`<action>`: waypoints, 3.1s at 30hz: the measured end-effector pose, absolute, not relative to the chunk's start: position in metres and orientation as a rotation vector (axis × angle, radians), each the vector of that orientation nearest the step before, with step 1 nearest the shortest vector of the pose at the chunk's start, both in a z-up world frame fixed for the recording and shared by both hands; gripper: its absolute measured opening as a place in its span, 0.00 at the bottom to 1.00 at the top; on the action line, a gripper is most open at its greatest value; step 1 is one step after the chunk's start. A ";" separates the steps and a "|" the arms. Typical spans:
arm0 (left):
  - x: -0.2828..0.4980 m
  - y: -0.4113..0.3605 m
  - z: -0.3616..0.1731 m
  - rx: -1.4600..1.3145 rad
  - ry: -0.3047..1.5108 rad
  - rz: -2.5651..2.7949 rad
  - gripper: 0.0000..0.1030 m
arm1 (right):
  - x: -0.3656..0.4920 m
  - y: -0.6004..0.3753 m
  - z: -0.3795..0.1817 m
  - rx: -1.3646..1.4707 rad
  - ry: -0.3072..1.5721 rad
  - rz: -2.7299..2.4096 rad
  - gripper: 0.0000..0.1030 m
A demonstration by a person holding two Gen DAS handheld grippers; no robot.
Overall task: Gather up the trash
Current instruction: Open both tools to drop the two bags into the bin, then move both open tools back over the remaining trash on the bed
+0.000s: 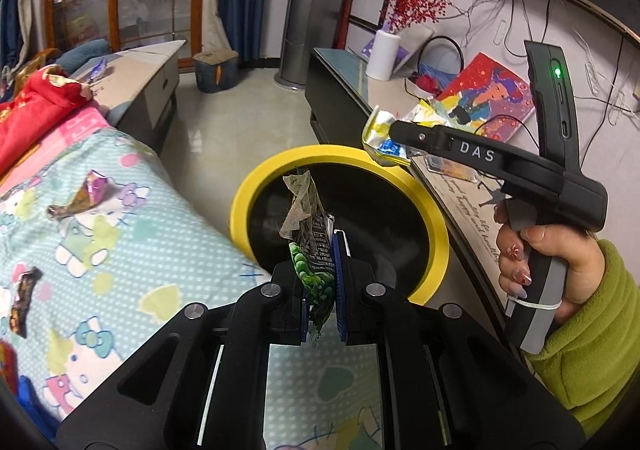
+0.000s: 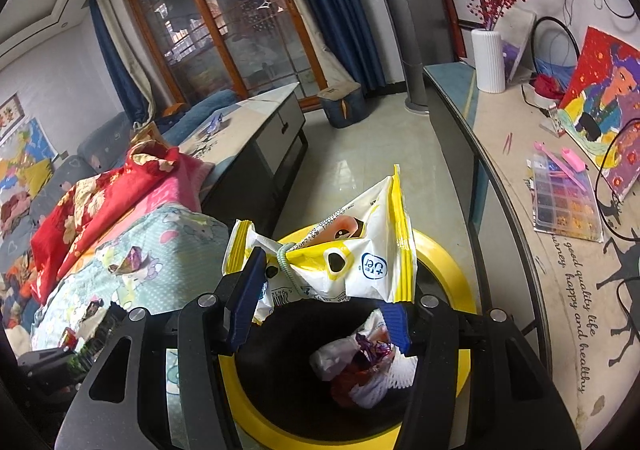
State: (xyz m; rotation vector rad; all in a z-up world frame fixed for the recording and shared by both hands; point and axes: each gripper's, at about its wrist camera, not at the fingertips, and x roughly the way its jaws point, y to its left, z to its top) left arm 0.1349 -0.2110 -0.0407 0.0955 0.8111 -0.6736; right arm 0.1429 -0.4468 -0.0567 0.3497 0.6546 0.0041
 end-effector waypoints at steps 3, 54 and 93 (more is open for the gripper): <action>0.137 -0.219 -0.048 0.102 0.829 -0.684 0.06 | 0.144 -0.452 -0.060 0.355 0.665 0.002 0.50; 0.134 -0.158 -0.025 -0.001 0.728 -0.509 0.89 | 0.139 -0.415 -0.042 0.299 0.656 0.085 0.72; 0.118 0.020 0.018 -0.198 0.590 -0.161 0.89 | 0.102 -0.230 -0.004 0.060 0.627 0.459 0.77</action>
